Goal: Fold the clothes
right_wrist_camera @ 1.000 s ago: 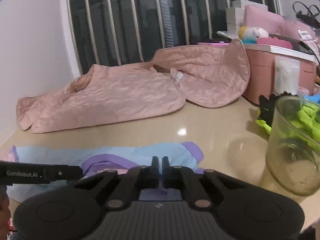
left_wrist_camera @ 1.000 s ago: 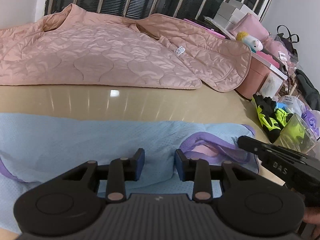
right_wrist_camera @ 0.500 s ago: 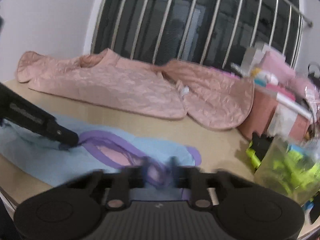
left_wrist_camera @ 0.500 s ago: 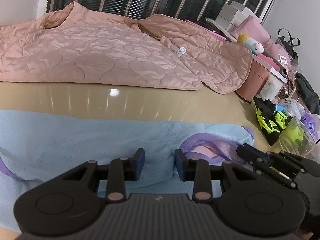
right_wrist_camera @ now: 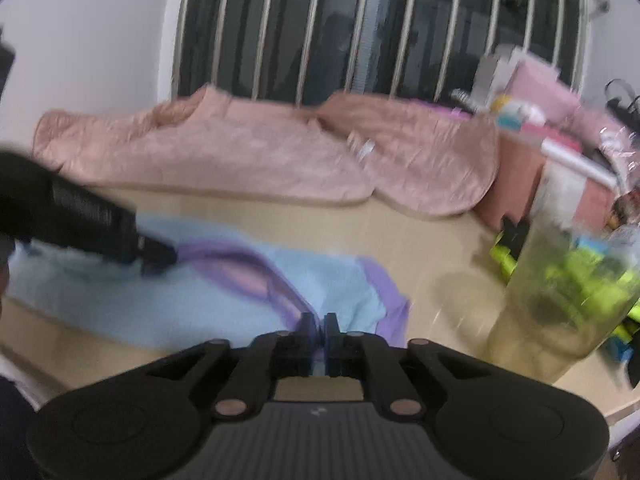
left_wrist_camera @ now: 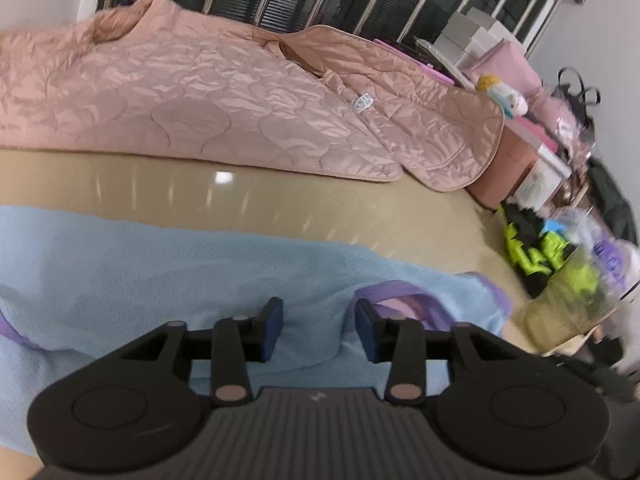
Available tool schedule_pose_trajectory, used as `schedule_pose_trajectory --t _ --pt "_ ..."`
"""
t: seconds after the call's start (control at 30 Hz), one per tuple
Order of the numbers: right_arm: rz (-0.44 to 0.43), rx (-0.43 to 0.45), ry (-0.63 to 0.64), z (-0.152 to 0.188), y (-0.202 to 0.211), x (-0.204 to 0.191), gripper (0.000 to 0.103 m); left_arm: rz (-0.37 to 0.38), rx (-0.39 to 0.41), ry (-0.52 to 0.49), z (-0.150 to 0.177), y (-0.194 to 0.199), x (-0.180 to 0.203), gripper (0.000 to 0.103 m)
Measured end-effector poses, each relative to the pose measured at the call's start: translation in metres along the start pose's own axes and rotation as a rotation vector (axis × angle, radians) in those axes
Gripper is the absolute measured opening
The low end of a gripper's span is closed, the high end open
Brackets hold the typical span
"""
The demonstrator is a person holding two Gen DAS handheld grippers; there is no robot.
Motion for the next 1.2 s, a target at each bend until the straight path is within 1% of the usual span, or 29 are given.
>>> schedule_pose_trajectory --t 0.1,0.13,0.17,0.2,0.27,0.3,0.33,0.37,0.43,0.47,0.5,0.57,0.6,0.67,0.7,0.83,0.9,0.97,1.0,1.03,1.07,1.13,1.17,1.2 --pt "0.009 0.023 -0.006 -0.001 0.005 0.004 0.036 0.075 0.008 0.052 -0.01 0.008 0.003 0.042" --pt "0.006 0.033 -0.012 -0.002 0.008 0.007 0.036 0.098 0.013 0.064 -0.014 0.01 0.005 0.043" --pt "0.002 0.044 -0.018 -0.004 0.01 0.01 0.036 0.101 0.019 0.067 -0.017 0.009 0.008 0.043" --pt "-0.008 0.066 -0.028 -0.007 0.015 0.013 0.036 0.08 0.02 0.053 -0.019 0.004 0.011 0.043" --pt "0.006 0.094 -0.049 -0.016 0.018 0.023 0.035 0.033 0.022 0.023 -0.021 -0.006 0.017 0.042" --pt "0.014 0.108 -0.06 -0.021 0.02 0.027 0.035 -0.006 0.018 -0.003 -0.018 -0.011 0.018 0.041" --pt "0.022 0.122 -0.071 -0.026 0.021 0.032 0.034 -0.027 0.011 -0.024 -0.014 -0.015 0.018 0.039" --pt "0.037 0.105 -0.079 -0.03 0.013 0.037 0.034 -0.045 0.005 -0.042 -0.01 -0.018 0.018 0.039" --pt "0.067 0.064 -0.095 -0.035 -0.005 0.046 0.034 -0.055 -0.003 -0.064 -0.001 -0.021 0.015 0.039" --pt "0.056 0.025 -0.114 -0.035 -0.017 0.049 0.034 -0.056 0.01 -0.083 0.002 -0.019 0.014 0.038" --pt "0.042 -0.015 -0.133 -0.034 -0.028 0.052 0.034 -0.06 0.015 -0.101 0.004 -0.018 0.014 0.038" --pt "-0.017 -0.063 -0.178 -0.029 -0.042 0.052 0.018 -0.068 0.02 -0.137 0.009 -0.015 0.014 0.038" --pt "-0.047 -0.087 -0.201 -0.027 -0.049 0.052 0.006 -0.069 0.021 -0.15 0.01 -0.014 0.014 0.038" --pt "-0.043 -0.087 -0.181 -0.023 -0.049 0.048 0.006 -0.069 0.02 -0.162 0.01 -0.012 0.013 0.038" --pt "-0.029 -0.078 -0.175 -0.022 -0.047 0.047 0.005 -0.066 0.018 -0.161 0.01 -0.012 0.012 0.038" --pt "0.059 -0.039 -0.229 -0.014 -0.04 0.054 0.005 -0.057 0.014 -0.173 0.01 -0.011 0.011 0.038" --pt "0.075 -0.033 -0.209 -0.011 -0.042 0.051 0.005 -0.059 0.011 -0.178 0.01 -0.011 0.011 0.038" --pt "0.097 -0.02 -0.178 -0.01 -0.043 0.047 0.009 -0.061 0.005 -0.171 0.009 -0.011 0.011 0.038" --pt "0.1 -0.018 -0.162 -0.012 -0.042 0.047 0.01 -0.056 -0.005 -0.148 0.007 -0.009 0.011 0.039" --pt "0.098 -0.005 -0.154 -0.014 -0.036 0.047 0.015 -0.044 -0.013 -0.126 0.005 -0.007 0.011 0.039" --pt "0.095 0.01 -0.147 -0.016 -0.029 0.047 0.019 -0.008 -0.012 -0.108 0.002 -0.003 0.011 0.039" --pt "0.096 0.049 -0.134 -0.019 -0.013 0.05 0.047 0.064 -0.011 -0.087 -0.003 0.001 0.016 0.041" --pt "0.092 0.044 -0.137 -0.017 -0.008 0.05 0.049 0.093 -0.011 -0.084 -0.004 0.002 0.018 0.041" --pt "0.087 0.038 -0.142 -0.016 -0.004 0.051 0.049 0.091 -0.006 -0.087 -0.005 0.0 0.02 0.041"
Point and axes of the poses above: each gripper's, at about its wrist camera, not at the fingertips, and y roughly against the way its jaws point, x to its right, z to its underside, the point moved 5 cm from there along -y, roughly the way its jaws point, and after that the axes turned 15 degrees about y, right-handed, at the moved point
